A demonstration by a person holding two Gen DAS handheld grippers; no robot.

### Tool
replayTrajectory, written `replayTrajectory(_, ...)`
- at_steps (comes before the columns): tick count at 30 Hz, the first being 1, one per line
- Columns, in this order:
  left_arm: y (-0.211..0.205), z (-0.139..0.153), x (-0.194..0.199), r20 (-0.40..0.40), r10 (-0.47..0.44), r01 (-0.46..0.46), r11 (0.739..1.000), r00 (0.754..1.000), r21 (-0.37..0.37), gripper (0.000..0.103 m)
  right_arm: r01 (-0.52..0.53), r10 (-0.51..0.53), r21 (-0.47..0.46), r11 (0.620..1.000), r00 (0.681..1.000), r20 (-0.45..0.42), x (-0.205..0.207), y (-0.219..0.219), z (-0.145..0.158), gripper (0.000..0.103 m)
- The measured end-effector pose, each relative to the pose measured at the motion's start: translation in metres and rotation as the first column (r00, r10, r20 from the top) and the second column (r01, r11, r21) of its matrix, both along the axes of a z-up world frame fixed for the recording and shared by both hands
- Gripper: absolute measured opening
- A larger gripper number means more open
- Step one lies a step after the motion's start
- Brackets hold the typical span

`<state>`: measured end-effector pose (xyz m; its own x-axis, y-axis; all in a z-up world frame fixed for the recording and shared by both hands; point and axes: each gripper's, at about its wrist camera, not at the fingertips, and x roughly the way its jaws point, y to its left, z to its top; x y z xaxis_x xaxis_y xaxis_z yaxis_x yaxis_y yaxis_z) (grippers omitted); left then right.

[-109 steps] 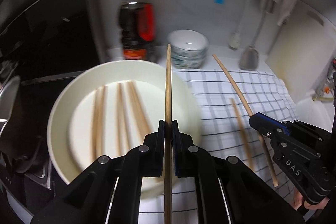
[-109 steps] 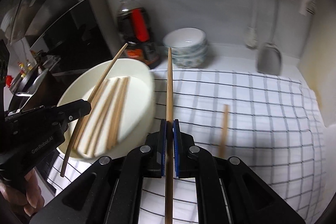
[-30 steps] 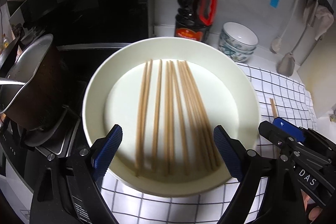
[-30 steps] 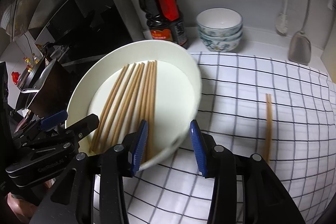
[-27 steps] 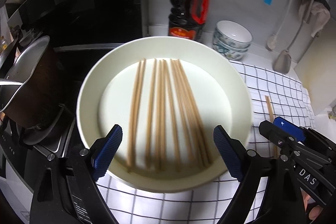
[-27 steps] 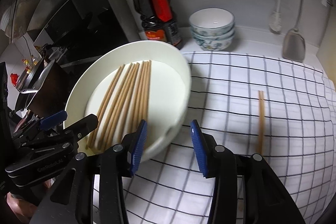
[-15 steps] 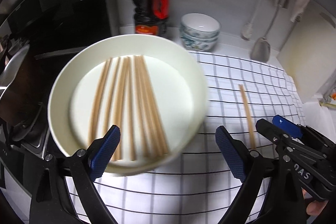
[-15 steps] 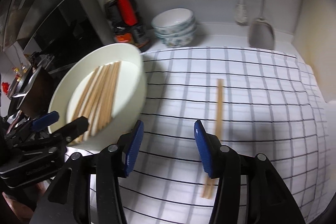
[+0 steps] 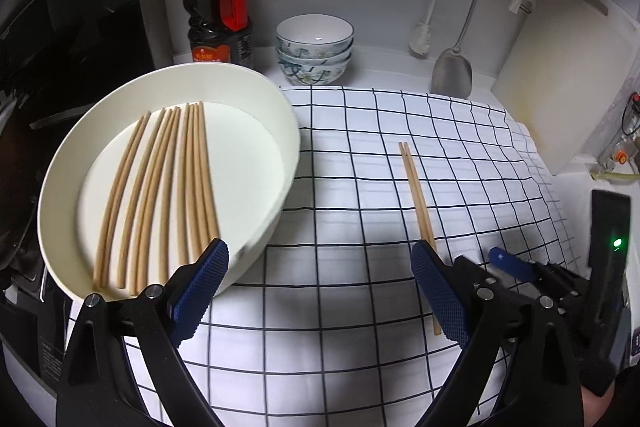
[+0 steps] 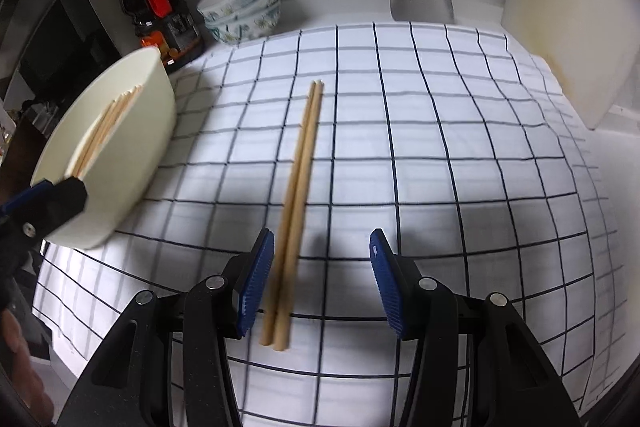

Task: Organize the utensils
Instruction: 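Withdraw both open grippers from the bowl back toward the last chopsticks, then lower both grippers over the last two wooden chopsticks, then close the right gripper on a chopstick while the left gripper grasps the other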

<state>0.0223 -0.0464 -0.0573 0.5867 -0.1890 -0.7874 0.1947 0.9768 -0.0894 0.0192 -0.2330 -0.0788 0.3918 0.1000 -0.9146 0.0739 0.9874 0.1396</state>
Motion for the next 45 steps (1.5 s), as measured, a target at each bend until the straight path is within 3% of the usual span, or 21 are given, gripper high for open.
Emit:
replayTrajectory(13,-0.01,-0.015,-0.001,-0.007,-0.006,0.006,1.0,1.0,0.021,0.091,-0.041,0.041,-0.052,0.998,0.999,0.002,0.001,0.01,-0.026,0.048)
replayTrajectory(16,-0.012,-0.016,0.0,-0.007,-0.008,0.008,1.0,1.0,0.025,0.091,-0.072,0.074,-0.1,0.992,0.997,0.01,0.001,0.016,-0.027,0.048)
replayTrajectory(18,-0.014,-0.018,0.0,-0.007,-0.01,0.01,1.0,1.0,0.02,0.091,-0.098,0.101,-0.125,0.987,0.995,0.019,0.001,0.019,-0.028,0.042)
replayTrajectory(22,-0.022,-0.023,0.002,-0.016,-0.024,0.025,0.999,1.0,0.022,0.091,-0.126,0.132,-0.133,0.983,0.991,0.031,0.002,0.019,-0.026,0.007)
replayTrajectory(29,-0.049,-0.045,0.012,-0.052,-0.054,0.056,0.998,0.997,0.035,0.091,-0.09,0.095,-0.109,0.99,0.995,0.043,-0.001,-0.006,-0.025,0.006)
replayTrajectory(39,-0.071,-0.086,0.036,-0.097,-0.029,0.039,0.995,0.995,0.095,0.091,-0.035,0.039,-0.064,0.997,0.998,0.055,-0.014,-0.044,-0.024,0.006)
replayTrajectory(42,-0.073,-0.093,0.036,-0.092,-0.024,0.034,0.993,0.995,0.115,0.085,-0.035,0.038,-0.057,0.998,0.998,0.056,-0.015,-0.046,-0.024,0.006)
replayTrajectory(45,-0.08,-0.091,0.03,-0.068,-0.06,0.067,0.992,0.996,0.108,0.063,-0.034,0.037,-0.051,0.998,0.998,0.058,-0.015,-0.048,-0.024,0.006)
